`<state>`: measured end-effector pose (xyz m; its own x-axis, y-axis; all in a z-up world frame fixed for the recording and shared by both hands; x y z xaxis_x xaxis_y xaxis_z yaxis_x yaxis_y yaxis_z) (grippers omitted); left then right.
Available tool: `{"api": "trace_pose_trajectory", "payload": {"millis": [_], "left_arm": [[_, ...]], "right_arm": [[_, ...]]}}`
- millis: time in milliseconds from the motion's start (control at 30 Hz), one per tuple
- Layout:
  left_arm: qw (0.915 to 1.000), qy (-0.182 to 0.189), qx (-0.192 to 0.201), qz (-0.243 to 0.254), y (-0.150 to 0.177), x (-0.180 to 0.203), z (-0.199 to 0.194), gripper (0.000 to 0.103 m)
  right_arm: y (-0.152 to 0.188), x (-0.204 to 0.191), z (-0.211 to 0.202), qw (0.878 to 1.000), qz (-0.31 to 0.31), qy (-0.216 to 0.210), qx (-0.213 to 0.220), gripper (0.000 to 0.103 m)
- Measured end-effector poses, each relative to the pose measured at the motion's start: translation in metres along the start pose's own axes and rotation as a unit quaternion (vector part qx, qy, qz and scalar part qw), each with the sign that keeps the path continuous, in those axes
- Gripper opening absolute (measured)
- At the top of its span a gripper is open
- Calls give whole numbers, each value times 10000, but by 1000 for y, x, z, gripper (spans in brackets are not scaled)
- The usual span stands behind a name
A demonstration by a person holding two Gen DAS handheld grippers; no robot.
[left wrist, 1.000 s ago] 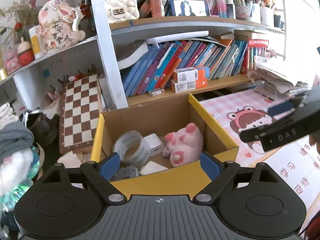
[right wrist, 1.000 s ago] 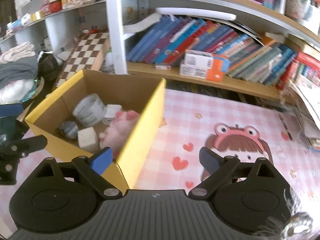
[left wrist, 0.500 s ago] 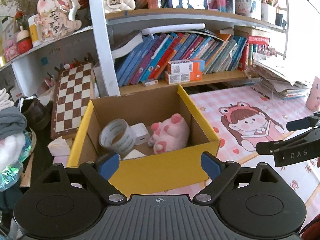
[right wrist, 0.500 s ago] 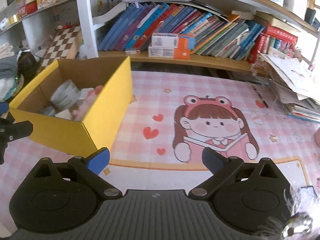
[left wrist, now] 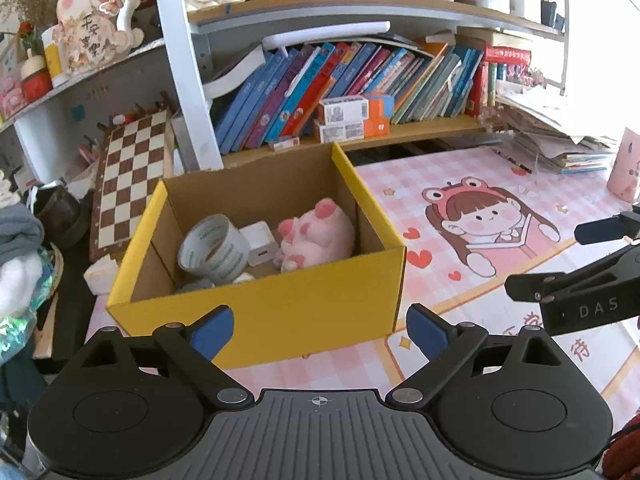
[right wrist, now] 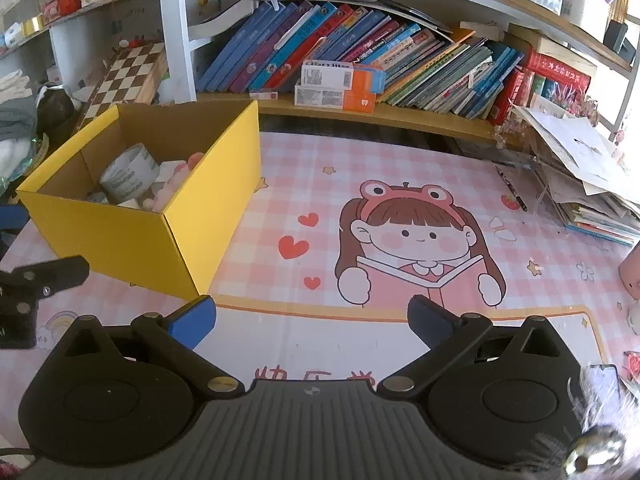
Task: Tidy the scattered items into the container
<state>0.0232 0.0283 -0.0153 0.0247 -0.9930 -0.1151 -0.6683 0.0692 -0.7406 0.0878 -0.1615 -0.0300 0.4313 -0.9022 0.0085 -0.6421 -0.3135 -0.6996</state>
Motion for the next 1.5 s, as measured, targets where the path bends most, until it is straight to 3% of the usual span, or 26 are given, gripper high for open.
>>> {"api": "trace_pose_trajectory", "payload": {"millis": [1500], "left_arm": [[9999, 74, -111, -84, 1, 22, -3, 103]], "right_arm": [[13, 18, -10, 9999, 21, 158, -15, 103]]}}
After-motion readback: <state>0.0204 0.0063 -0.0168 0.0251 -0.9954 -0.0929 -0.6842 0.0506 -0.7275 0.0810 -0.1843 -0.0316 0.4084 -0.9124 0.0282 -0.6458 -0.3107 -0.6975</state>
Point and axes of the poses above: each gripper's, at about its wrist camera, not at the fingertips, and z roughly the way its jaws point, x to its right, y to its underside, the point moved 2 cm from there along z, roughly the way its jaws point, and after that the axes turned 1 degree about -y, right-handed, at the moved point
